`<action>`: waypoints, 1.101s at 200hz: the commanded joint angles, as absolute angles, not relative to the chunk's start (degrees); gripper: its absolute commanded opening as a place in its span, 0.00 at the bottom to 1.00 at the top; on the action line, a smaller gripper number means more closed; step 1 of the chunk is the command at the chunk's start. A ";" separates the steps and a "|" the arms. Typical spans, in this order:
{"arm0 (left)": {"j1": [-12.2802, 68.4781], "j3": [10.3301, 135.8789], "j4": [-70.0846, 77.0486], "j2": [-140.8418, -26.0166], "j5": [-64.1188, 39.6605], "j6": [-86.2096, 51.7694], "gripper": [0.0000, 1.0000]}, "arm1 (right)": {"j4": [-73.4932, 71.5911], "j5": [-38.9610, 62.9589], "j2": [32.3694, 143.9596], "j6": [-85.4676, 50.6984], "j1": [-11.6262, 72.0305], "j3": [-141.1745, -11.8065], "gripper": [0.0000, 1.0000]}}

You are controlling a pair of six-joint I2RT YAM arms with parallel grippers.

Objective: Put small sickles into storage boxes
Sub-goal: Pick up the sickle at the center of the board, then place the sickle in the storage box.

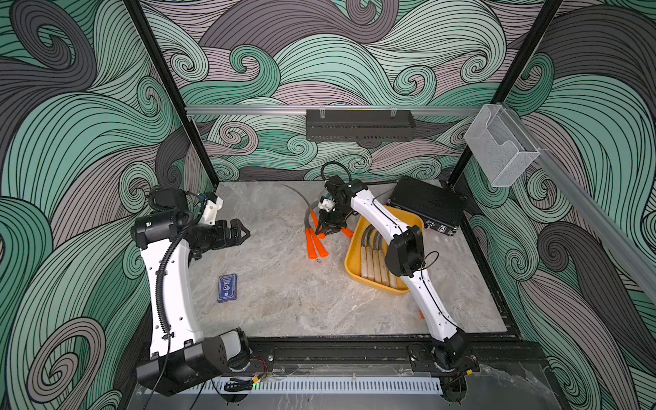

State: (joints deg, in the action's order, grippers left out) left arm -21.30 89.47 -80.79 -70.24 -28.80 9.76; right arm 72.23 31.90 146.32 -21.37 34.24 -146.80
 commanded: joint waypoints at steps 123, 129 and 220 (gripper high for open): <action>-21.95 101.94 -82.48 -72.78 -31.69 7.34 0.99 | 63.08 39.20 124.67 -24.42 33.31 -123.23 0.00; -21.93 102.45 -82.92 -73.02 -31.73 7.78 0.98 | 62.74 39.28 123.54 -24.30 33.23 -121.64 0.00; -22.17 103.93 -83.73 -73.85 -34.66 8.70 0.98 | 56.14 38.22 98.06 -26.79 30.88 -89.96 0.00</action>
State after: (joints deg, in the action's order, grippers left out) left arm -21.89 101.69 -81.78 -73.41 -32.16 8.01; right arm 58.78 38.13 104.64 -25.65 31.97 -95.39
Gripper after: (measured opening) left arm 0.986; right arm 0.294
